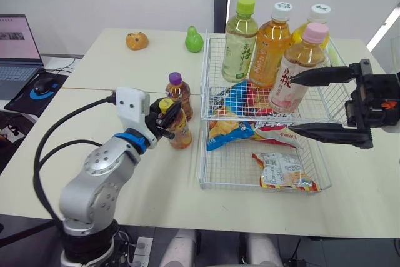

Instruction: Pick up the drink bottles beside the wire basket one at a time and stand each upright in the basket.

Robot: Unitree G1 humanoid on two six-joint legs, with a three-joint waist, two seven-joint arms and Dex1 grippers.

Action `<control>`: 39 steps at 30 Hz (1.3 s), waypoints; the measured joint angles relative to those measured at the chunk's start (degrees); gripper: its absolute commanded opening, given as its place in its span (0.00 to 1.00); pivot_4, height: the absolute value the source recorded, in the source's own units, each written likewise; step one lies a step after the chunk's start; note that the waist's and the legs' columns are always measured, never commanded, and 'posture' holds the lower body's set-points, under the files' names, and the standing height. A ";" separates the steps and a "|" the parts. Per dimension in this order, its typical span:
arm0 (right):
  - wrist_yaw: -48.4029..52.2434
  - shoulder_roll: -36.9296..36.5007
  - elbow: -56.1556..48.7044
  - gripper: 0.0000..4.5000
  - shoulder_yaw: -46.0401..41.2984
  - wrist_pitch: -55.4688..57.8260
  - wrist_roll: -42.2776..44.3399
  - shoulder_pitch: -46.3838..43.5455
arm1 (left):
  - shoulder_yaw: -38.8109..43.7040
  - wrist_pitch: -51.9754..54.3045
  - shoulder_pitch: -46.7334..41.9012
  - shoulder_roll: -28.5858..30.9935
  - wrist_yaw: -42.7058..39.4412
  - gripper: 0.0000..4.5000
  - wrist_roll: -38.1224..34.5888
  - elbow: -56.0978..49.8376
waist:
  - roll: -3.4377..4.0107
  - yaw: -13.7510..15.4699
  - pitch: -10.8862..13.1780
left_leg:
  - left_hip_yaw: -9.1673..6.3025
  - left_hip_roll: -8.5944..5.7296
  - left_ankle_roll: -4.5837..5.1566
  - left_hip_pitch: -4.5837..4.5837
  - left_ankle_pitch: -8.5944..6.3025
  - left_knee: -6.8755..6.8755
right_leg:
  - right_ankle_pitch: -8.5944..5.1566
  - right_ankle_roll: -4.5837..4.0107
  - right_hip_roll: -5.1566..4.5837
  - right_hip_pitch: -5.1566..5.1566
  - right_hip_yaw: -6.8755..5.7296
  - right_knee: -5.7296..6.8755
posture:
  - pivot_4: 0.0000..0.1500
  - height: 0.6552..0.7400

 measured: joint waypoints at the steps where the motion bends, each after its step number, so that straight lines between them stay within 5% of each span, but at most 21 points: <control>1: -0.05 -0.14 0.02 1.00 -0.25 0.01 0.00 0.08 | 2.40 0.71 -0.53 2.50 -1.63 0.31 -3.08 -0.59 | 0.00 -0.01 0.00 | -0.01 0.02 0.00 0.01 0.00 0.00 | -0.01 -0.01 0.04 0.00 0.00 0.00 | 1.00 1.00; 9: -0.13 -1.09 0.60 1.00 -1.87 -0.01 -0.52 1.57 | 15.36 8.41 -22.57 28.94 -14.73 0.31 -20.76 17.27 | 0.02 -0.55 0.01 | -0.02 0.06 0.00 0.01 0.00 -0.05 | -0.02 0.00 0.19 0.02 0.02 -0.09 | 1.00 1.00; 15: -0.16 -1.36 1.21 1.00 -2.12 -0.13 -1.16 1.86 | 8.09 15.42 -46.23 33.66 -24.21 0.31 -27.37 34.10 | -0.10 -0.81 0.08 | -0.07 0.01 0.00 -0.08 0.00 -0.02 | 0.02 0.07 0.17 0.01 -0.02 -0.10 | 1.00 1.00; 22: -0.49 -2.00 1.34 1.00 -6.56 -0.01 -2.61 6.49 | -2.84 18.32 -64.54 29.11 -33.62 0.31 -25.66 47.20 | -0.10 -1.46 0.08 | -0.08 0.03 -0.02 -0.06 0.01 -0.01 | 0.02 0.06 0.17 -0.03 0.00 0.01 | 1.00 1.00; 28: -1.24 -2.43 0.80 1.00 -10.22 0.63 -2.54 8.62 | -11.13 17.29 -71.19 22.18 -41.06 0.31 -19.50 52.49 | -0.10 -1.87 0.08 | -0.07 0.02 -0.01 -0.06 0.01 0.00 | 0.02 0.06 0.16 -0.03 0.02 0.02 | 1.00 1.00; 39: -3.44 -2.40 -0.95 1.00 -13.20 1.79 -1.94 11.15 | -22.14 2.42 -69.44 9.51 -48.96 0.31 -2.25 57.62 | -0.09 -2.54 0.08 | -0.03 0.00 -0.01 -0.08 0.01 0.00 | 0.02 0.06 0.09 -0.06 0.04 0.02 | 1.00 1.00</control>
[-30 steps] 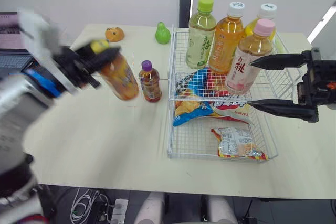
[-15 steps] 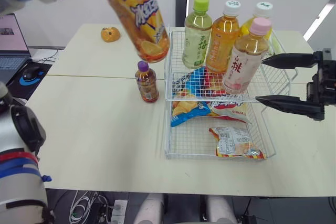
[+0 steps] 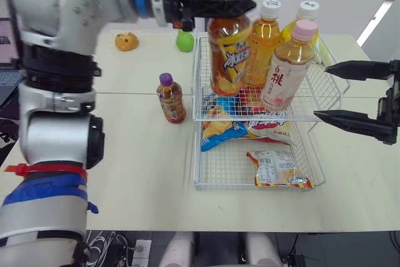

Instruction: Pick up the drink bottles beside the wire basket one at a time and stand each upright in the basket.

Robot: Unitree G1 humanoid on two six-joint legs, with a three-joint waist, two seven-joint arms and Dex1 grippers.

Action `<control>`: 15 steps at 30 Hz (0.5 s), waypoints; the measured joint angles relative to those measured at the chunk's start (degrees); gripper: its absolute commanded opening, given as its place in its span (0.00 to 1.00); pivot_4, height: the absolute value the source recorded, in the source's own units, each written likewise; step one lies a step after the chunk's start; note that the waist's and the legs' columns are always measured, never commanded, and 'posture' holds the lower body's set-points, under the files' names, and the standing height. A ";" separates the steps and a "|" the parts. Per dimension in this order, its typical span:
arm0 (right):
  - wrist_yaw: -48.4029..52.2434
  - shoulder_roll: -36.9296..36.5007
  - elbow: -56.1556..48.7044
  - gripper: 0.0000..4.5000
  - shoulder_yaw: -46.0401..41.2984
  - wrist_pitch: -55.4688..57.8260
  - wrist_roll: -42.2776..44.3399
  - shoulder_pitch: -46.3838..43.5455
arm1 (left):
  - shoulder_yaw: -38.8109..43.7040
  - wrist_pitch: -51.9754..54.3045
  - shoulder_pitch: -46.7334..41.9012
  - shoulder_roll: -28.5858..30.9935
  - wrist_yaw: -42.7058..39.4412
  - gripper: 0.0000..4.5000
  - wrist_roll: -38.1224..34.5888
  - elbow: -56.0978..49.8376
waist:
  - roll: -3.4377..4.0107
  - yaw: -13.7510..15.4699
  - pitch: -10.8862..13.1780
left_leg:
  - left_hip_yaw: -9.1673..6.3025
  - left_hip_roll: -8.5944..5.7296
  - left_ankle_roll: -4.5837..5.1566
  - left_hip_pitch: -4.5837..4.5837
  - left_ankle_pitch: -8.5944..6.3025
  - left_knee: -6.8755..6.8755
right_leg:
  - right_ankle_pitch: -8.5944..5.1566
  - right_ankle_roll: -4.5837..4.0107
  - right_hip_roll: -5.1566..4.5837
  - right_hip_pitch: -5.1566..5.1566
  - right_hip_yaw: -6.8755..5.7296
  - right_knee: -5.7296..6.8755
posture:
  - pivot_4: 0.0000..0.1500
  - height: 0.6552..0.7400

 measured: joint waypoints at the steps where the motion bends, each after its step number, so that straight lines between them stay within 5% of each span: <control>1: -0.34 0.03 -0.29 1.00 -0.08 0.05 0.12 0.19 | 0.00 -0.50 0.31 -1.07 0.00 0.31 0.76 0.82 | 0.00 -0.01 0.00 | 0.00 0.00 0.00 0.00 0.00 0.00 | 0.00 0.00 0.00 0.00 0.00 0.00 | 1.00 1.00; 15: -0.59 0.07 -1.30 1.00 -5.99 0.40 -0.39 5.54 | -0.59 -9.65 2.74 -11.79 -0.57 0.31 9.89 3.57 | 0.00 0.08 0.00 | -0.01 -0.04 0.01 -0.03 0.00 0.05 | 0.00 0.02 -0.02 0.02 -0.05 0.04 | 1.00 1.00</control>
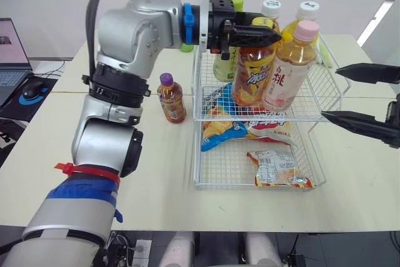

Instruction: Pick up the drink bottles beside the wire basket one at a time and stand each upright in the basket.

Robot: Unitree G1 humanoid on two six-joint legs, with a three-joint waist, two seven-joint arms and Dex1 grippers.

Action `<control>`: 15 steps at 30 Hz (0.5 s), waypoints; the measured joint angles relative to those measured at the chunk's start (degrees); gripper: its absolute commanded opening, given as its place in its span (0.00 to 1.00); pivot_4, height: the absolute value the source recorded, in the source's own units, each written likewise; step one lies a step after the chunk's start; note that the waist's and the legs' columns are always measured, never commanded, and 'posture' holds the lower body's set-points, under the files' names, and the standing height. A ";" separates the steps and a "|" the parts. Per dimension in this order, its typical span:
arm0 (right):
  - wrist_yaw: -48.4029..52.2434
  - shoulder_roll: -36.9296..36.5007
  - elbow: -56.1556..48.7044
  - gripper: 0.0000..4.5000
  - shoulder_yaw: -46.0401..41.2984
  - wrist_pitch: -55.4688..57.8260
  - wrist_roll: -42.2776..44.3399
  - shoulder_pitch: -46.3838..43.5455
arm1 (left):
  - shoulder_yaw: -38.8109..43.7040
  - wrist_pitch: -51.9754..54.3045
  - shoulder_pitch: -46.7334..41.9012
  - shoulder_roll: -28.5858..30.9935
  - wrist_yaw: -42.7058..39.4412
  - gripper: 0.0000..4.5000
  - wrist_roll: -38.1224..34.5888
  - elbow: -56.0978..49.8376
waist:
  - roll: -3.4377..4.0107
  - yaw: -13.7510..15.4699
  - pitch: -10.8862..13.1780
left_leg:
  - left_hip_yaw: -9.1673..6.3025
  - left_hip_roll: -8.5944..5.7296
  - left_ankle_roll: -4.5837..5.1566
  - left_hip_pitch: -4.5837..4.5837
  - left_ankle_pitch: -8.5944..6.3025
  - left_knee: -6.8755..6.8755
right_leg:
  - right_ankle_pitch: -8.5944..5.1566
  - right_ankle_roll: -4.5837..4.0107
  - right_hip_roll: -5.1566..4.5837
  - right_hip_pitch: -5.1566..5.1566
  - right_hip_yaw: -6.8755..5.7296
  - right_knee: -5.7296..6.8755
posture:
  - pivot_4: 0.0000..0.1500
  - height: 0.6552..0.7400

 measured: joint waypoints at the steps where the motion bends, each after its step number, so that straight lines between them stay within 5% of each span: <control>1: -0.02 0.00 -0.04 1.00 -0.11 0.00 -0.01 0.29 | 0.06 -0.41 -0.01 -0.38 -0.07 0.31 0.36 0.27 | 0.00 0.00 0.00 | 0.00 0.00 0.00 0.00 0.00 0.01 | 0.00 0.00 0.00 0.00 0.00 0.01 | 1.00 1.00; 14: -1.27 -0.04 -1.06 1.00 -0.51 0.13 0.86 0.56 | 2.42 0.30 -2.15 -3.58 0.01 0.31 1.41 6.25 | 0.00 0.00 0.00 | -0.01 -0.01 0.00 0.02 0.00 0.04 | 0.00 0.01 0.00 0.03 -0.02 0.08 | 1.00 1.00; 15: -1.27 -0.05 -1.05 1.00 -0.52 0.14 0.91 0.56 | 2.48 0.67 -2.26 -3.58 -0.11 0.38 1.39 6.28 | 0.00 -0.01 0.00 | -0.01 -0.01 0.00 0.02 0.00 0.04 | 0.00 0.01 0.00 0.03 -0.02 0.08 | 1.00 1.00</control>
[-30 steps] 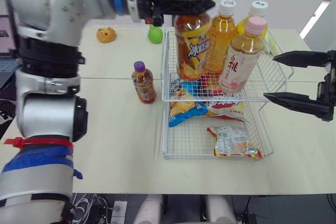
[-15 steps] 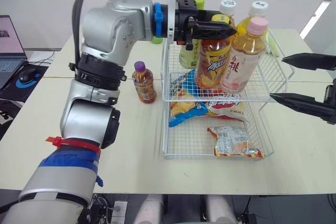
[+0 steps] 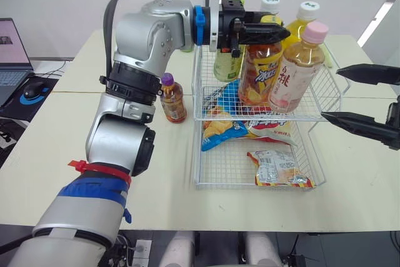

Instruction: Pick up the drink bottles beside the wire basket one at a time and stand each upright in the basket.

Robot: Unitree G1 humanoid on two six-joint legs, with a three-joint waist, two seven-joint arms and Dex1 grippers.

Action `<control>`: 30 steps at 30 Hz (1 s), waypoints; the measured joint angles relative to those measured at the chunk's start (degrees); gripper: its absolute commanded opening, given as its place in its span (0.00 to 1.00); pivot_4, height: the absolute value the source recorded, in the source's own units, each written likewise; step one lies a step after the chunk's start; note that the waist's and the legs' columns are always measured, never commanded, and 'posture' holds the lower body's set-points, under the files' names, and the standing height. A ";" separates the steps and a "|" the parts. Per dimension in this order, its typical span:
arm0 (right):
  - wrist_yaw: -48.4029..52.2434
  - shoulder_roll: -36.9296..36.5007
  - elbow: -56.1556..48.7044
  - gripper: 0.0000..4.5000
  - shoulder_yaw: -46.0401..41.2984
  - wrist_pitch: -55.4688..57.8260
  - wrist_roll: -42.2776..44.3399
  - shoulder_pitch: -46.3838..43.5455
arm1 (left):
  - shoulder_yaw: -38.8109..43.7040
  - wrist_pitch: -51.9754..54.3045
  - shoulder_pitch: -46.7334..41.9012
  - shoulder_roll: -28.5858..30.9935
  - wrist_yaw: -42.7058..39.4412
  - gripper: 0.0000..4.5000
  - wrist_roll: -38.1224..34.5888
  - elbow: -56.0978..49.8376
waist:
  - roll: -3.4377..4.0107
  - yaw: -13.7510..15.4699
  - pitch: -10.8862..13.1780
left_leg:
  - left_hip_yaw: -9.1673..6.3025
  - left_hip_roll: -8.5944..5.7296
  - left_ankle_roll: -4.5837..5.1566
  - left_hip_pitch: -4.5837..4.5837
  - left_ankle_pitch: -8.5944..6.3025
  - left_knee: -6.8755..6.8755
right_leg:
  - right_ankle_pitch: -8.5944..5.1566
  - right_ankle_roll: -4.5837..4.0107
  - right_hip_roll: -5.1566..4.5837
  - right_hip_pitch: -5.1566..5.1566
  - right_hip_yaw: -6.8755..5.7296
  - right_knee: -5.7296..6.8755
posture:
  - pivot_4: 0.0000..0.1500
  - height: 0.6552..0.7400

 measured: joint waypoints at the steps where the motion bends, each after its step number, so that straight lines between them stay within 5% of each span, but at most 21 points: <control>1: 0.00 -0.02 0.01 1.00 -0.02 0.01 0.08 0.00 | 0.10 0.52 -0.02 0.01 -0.26 0.47 -0.06 0.01 | 0.00 -0.01 0.00 | 0.00 0.00 0.00 0.00 0.00 0.00 | 0.00 0.00 0.00 0.00 0.00 0.00 | 1.00 1.00; 9: 0.01 -0.05 -0.02 1.00 -0.35 0.12 0.44 0.38 | 1.09 2.71 -0.09 1.65 -4.27 0.99 -1.66 -2.15 | 0.00 -0.09 0.00 | -0.01 0.01 0.00 0.01 0.00 0.00 | 0.00 0.00 0.01 -0.01 0.01 0.01 | 1.00 1.00; 16: 0.69 -0.56 -0.14 1.00 -3.07 0.87 0.44 2.24 | 3.73 6.84 -0.10 7.35 -6.62 0.99 -4.36 -7.33 | 0.00 -0.15 0.00 | -0.01 0.02 0.00 0.02 0.00 -0.01 | 0.00 0.00 0.02 -0.02 0.01 0.02 | 1.00 1.00; 21: 2.84 -2.13 -0.75 1.00 -5.89 2.35 1.77 2.71 | 7.81 11.67 2.55 16.62 -8.07 0.99 -8.51 -15.86 | 0.04 -0.47 -0.02 | 0.03 0.07 -0.01 0.12 0.00 -0.04 | -0.01 -0.01 0.07 0.00 0.08 0.08 | 1.00 1.00; 30: -1.09 -1.40 -7.47 1.00 0.46 0.39 8.23 -1.45 | 14.96 9.05 18.24 29.49 2.07 0.99 -5.02 -23.08 | 0.04 -0.32 -0.02 | 0.02 0.09 -0.01 0.20 0.00 -0.04 | 0.00 -0.03 0.02 0.03 0.12 0.10 | 1.00 1.00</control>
